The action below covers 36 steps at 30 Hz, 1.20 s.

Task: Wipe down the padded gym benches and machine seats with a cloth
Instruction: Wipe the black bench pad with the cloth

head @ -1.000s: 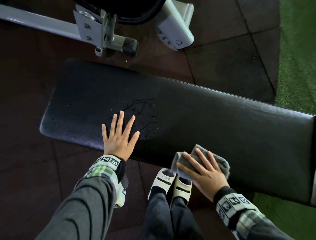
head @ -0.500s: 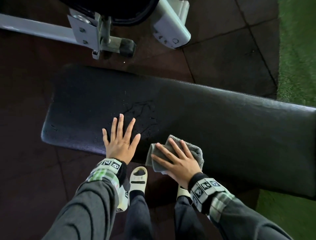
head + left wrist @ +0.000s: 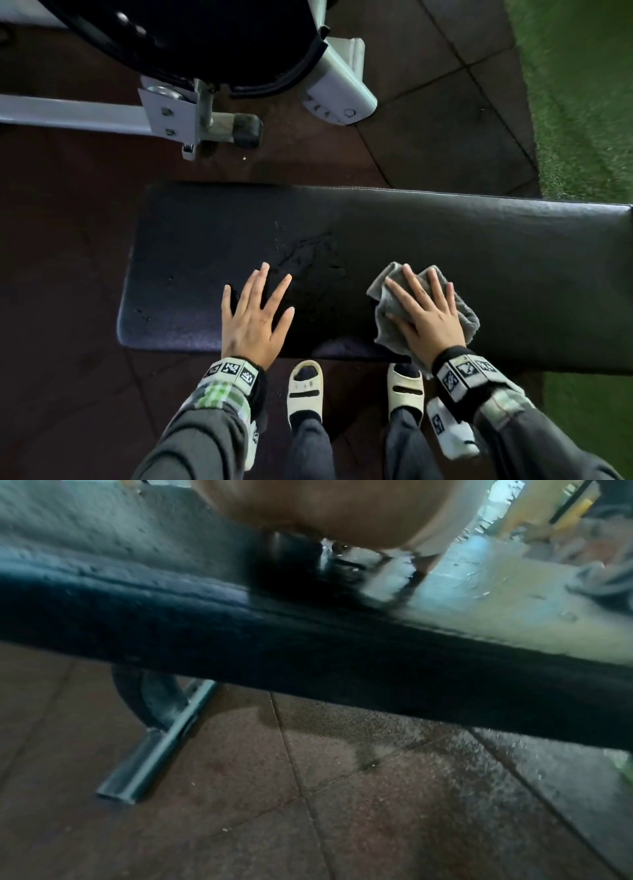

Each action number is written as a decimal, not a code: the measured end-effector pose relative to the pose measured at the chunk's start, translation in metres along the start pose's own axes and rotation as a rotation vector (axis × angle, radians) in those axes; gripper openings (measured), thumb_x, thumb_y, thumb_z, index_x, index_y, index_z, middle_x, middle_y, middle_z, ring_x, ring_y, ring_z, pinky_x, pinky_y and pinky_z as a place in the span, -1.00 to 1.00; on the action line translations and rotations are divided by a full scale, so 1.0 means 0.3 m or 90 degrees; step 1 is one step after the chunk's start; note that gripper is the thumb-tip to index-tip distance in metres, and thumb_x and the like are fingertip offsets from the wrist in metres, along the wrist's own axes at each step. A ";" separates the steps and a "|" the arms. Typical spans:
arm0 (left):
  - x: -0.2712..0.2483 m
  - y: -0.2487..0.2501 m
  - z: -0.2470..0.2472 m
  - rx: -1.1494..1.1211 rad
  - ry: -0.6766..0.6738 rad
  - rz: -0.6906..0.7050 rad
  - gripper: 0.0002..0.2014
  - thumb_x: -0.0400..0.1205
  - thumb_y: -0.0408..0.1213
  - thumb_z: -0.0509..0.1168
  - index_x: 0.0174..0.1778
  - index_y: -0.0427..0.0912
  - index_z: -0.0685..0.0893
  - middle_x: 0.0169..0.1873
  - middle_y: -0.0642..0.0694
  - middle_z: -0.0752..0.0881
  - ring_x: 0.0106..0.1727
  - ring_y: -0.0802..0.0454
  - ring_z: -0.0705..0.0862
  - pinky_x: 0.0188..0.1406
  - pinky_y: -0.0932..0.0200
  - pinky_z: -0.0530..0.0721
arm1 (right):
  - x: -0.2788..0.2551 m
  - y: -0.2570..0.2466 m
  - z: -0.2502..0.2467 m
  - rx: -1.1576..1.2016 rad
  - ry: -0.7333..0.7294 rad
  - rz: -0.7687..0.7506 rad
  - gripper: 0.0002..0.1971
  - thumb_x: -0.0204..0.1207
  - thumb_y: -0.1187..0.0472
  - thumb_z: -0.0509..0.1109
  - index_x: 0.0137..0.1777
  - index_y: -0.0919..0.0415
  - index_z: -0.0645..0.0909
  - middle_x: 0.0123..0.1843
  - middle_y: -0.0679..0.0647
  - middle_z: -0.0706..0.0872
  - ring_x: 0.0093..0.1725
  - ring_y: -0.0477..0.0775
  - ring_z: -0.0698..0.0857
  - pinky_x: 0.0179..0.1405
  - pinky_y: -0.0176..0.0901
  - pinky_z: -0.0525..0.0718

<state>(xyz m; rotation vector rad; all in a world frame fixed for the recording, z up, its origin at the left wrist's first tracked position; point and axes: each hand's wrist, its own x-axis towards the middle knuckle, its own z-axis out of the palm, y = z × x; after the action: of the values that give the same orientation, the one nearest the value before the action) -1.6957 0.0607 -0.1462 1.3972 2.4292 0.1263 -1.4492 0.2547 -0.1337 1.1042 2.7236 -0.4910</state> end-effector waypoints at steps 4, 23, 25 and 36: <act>0.020 -0.113 -0.024 0.026 -0.019 0.039 -0.42 0.69 0.26 -0.09 0.68 0.31 0.14 0.73 -0.06 0.10 0.73 -0.07 0.07 0.63 -0.29 -0.14 | 0.014 -0.041 0.018 0.040 0.022 0.026 -0.46 0.54 -0.18 0.05 0.55 -0.23 0.19 0.63 -0.13 0.17 0.62 0.26 0.02 0.55 0.25 -0.07; 0.026 -0.121 -0.011 0.019 0.008 0.045 -0.42 0.69 0.27 -0.04 0.67 0.32 0.18 0.73 -0.02 0.12 0.73 -0.06 0.08 0.63 -0.30 -0.13 | 0.125 -0.263 0.052 -0.022 0.041 -0.167 -0.45 0.47 -0.08 0.18 0.50 -0.22 0.28 0.60 -0.11 0.30 0.54 0.35 0.19 0.48 0.32 0.06; 0.025 -0.122 -0.011 0.022 0.010 0.045 -0.42 0.69 0.28 -0.05 0.67 0.33 0.16 0.73 -0.01 0.11 0.73 -0.06 0.07 0.63 -0.30 -0.13 | 0.057 -0.285 0.091 -0.063 -0.006 -0.286 -0.41 0.45 -0.16 0.23 0.51 -0.26 0.27 0.62 -0.15 0.22 0.57 0.33 0.15 0.48 0.33 0.04; 0.025 -0.113 -0.015 0.029 0.014 0.034 -0.43 0.69 0.28 -0.06 0.66 0.33 0.17 0.73 0.00 0.12 0.73 -0.06 0.08 0.64 -0.26 -0.17 | -0.034 -0.071 0.028 -0.052 -0.001 -0.182 -0.41 0.50 -0.08 0.11 0.55 -0.33 0.11 0.65 -0.22 0.06 0.60 0.27 0.13 0.54 0.19 -0.03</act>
<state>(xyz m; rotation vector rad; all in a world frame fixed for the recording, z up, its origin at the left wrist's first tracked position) -1.7285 0.0500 -0.1518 1.4880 2.4279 0.0988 -1.4566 0.2309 -0.1337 0.6969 2.8850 -0.4114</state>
